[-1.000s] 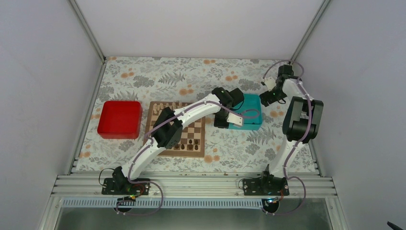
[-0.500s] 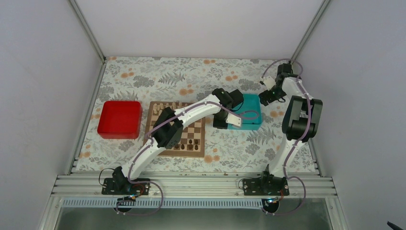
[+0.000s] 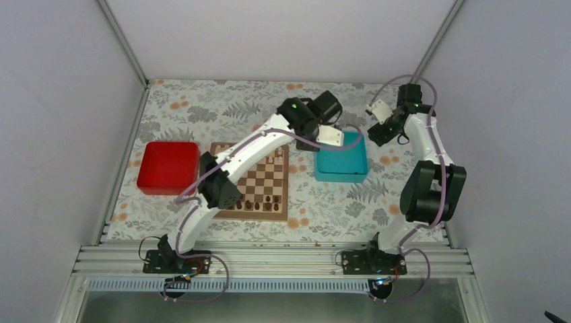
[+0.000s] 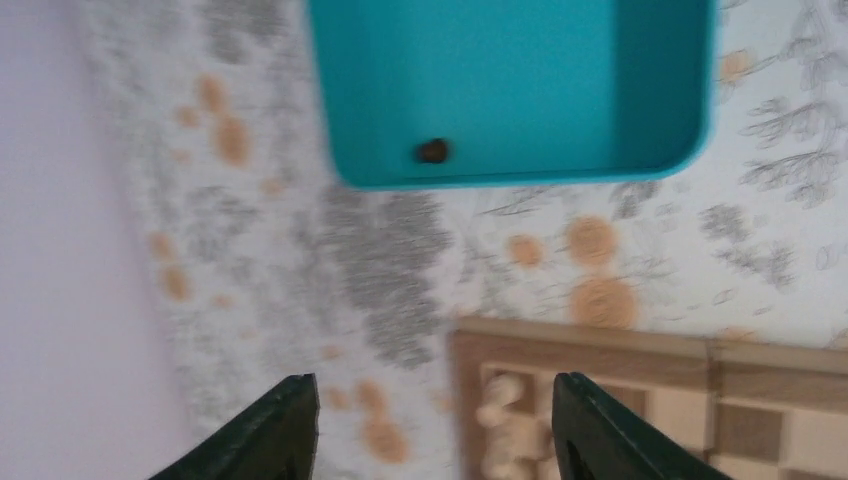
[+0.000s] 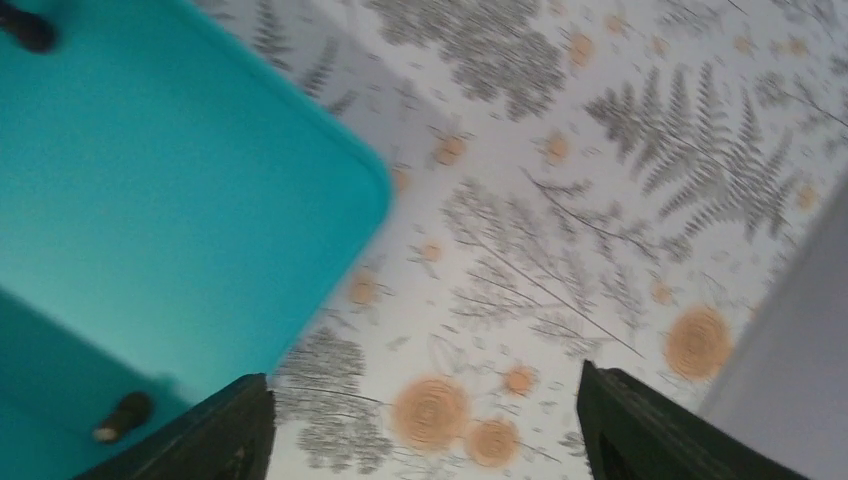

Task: Set up the chess pieces on the board
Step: Adjust the storage box at the center of the board, then pick up the chess piece from the storage box.

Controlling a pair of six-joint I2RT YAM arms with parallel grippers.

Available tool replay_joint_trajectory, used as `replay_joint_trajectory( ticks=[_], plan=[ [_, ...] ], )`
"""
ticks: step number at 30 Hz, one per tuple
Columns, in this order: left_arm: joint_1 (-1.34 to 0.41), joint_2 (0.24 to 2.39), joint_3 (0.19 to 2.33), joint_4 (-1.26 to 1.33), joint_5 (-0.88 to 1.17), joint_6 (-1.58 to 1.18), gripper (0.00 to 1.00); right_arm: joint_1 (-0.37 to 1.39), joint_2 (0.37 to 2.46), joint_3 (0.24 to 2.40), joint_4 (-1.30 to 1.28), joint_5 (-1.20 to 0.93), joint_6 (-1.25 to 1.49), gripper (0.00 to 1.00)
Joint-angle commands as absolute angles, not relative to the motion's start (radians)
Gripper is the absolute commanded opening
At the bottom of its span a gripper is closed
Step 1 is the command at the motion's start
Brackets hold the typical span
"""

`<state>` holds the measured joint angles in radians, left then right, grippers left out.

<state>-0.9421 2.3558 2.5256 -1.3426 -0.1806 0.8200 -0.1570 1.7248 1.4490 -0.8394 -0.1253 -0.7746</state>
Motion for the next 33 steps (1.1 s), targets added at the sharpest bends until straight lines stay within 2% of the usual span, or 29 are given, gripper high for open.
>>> replay_joint_trajectory(
  ticks=[1, 5, 7, 14, 17, 23, 33],
  plan=[
    [-0.881, 2.296, 2.590, -1.296, -0.294, 0.847, 0.69, -0.096, 1.673, 1.378, -0.895, -0.274, -0.923, 0.72],
    [-0.792, 2.253, 2.588, -1.181, -0.307, 0.845, 0.93, -0.063, 1.701, 1.362, -0.914, -0.409, -1.000, 0.67],
    [-0.738, 2.225, 2.579, -1.119, -0.312, 0.832, 1.00, -0.033, 1.732, 1.359, -0.908, -0.440, -1.023, 0.62],
    [-0.560, 2.122, 2.503, -0.922, -0.294, 0.716, 1.00, 0.023, 1.856, 1.408, -0.819, -0.492, -1.045, 0.63],
    [-0.487, 2.036, 2.359, -0.818, -0.260, 0.656, 1.00, 0.052, 1.918, 1.436, -0.803, -0.491, -1.063, 0.64],
    [-0.362, 1.799, 1.939, -0.501, -0.232, 0.608, 1.00, 0.097, 2.001, 1.469, -0.741, -0.482, -1.076, 0.64],
    [-0.233, 1.640, 1.686, -0.349, -0.170, 0.531, 1.00, 0.143, 2.103, 1.553, -0.723, -0.479, -1.107, 0.68]
  ],
)
